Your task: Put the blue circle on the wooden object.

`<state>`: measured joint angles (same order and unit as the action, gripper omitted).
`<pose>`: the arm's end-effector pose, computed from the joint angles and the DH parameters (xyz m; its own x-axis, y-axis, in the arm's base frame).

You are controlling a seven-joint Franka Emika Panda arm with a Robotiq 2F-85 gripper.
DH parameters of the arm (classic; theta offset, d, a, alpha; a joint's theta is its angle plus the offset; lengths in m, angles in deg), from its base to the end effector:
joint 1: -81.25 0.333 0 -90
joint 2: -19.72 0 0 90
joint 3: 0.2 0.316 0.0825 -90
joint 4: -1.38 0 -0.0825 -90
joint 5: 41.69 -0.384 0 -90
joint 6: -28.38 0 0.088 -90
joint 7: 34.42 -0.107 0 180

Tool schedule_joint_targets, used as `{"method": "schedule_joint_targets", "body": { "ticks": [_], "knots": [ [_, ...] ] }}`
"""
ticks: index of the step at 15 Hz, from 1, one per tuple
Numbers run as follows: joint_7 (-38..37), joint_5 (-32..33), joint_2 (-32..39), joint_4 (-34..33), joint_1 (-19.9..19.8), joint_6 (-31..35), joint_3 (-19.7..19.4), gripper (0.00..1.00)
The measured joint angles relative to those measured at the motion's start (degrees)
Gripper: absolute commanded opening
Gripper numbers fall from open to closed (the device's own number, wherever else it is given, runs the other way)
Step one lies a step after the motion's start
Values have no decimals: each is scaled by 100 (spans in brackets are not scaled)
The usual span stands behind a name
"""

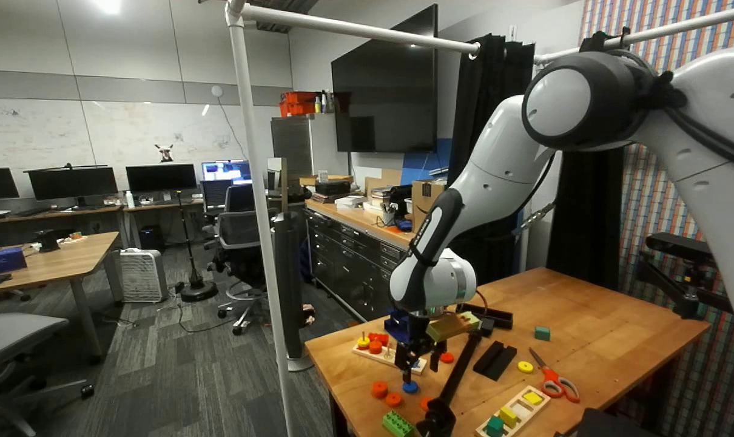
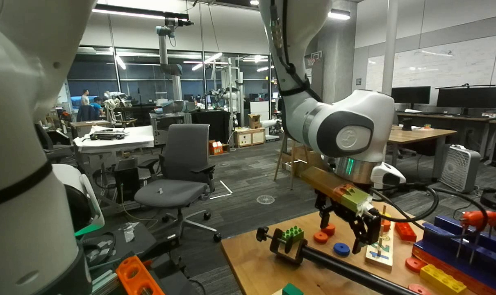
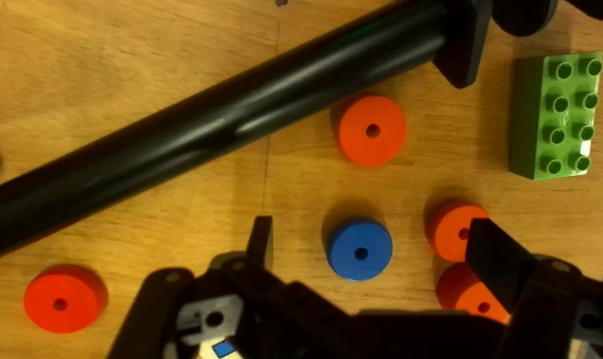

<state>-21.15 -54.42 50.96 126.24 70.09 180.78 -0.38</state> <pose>0.5338 -0.1135 0.1300 0.9854 -0.1627 -0.0510 -0.1672 -0.9806 -0.1021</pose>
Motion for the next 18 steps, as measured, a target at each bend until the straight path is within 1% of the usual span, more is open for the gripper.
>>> {"method": "schedule_joint_targets", "body": {
  "ticks": [12, 18],
  "knots": [
    [-119, 28, 628, -572, -1, 2, 19, 100],
    [-409, 342, 817, -674, 66, 243, -51, 100]
  ]
}}
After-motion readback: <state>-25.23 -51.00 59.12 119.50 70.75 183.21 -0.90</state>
